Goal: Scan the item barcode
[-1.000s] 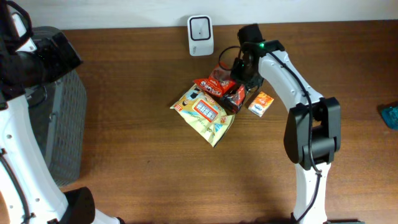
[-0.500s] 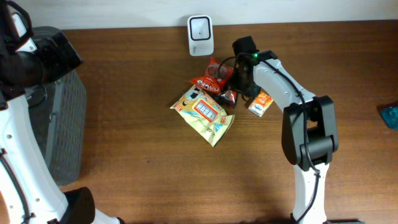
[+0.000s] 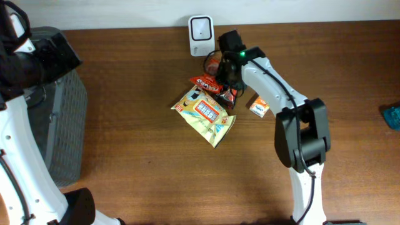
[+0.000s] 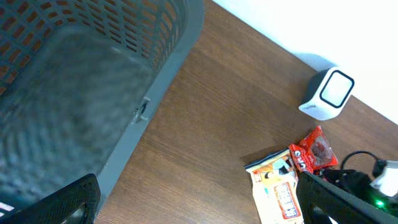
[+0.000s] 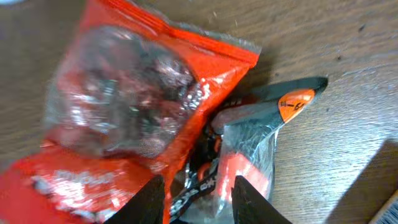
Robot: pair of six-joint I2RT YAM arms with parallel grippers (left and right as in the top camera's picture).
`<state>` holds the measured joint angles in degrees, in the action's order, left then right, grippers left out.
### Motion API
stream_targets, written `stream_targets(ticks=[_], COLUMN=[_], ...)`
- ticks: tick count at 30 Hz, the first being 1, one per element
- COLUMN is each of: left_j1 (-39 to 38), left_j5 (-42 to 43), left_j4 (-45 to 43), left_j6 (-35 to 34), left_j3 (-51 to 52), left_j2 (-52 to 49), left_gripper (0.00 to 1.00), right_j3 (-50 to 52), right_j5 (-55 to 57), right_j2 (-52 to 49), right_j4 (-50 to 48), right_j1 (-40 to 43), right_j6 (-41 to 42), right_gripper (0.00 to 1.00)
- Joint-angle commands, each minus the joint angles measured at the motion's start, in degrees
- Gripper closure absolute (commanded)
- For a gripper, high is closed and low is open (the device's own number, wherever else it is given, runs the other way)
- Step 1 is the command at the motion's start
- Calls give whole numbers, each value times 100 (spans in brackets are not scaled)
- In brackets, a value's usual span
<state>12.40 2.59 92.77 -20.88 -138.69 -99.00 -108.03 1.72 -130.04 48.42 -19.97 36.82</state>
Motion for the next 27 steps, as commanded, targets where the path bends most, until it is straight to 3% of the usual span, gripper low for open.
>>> stream_targets(ticks=[1,17,20,27], left_j1=[-2,57,57,57], left_j5=[2,2,2,2], left_j4=[-7,-7,-7,-7], left_j6=[-72,-74,-74,-74], left_j3=[-22,-22,-22,-22], left_j2=[2,2,2,2], left_gripper=[1,1,1,1], right_j3=[-81,619,623,-374], right_j5=[396,739,737,756], right_j2=[-157,-160,-146,-146], right_j4=[48,-354,-363,282], right_j1=[9,11,15,15], right_j6=[11,162,157,-160], right_gripper=[65,64,83,86])
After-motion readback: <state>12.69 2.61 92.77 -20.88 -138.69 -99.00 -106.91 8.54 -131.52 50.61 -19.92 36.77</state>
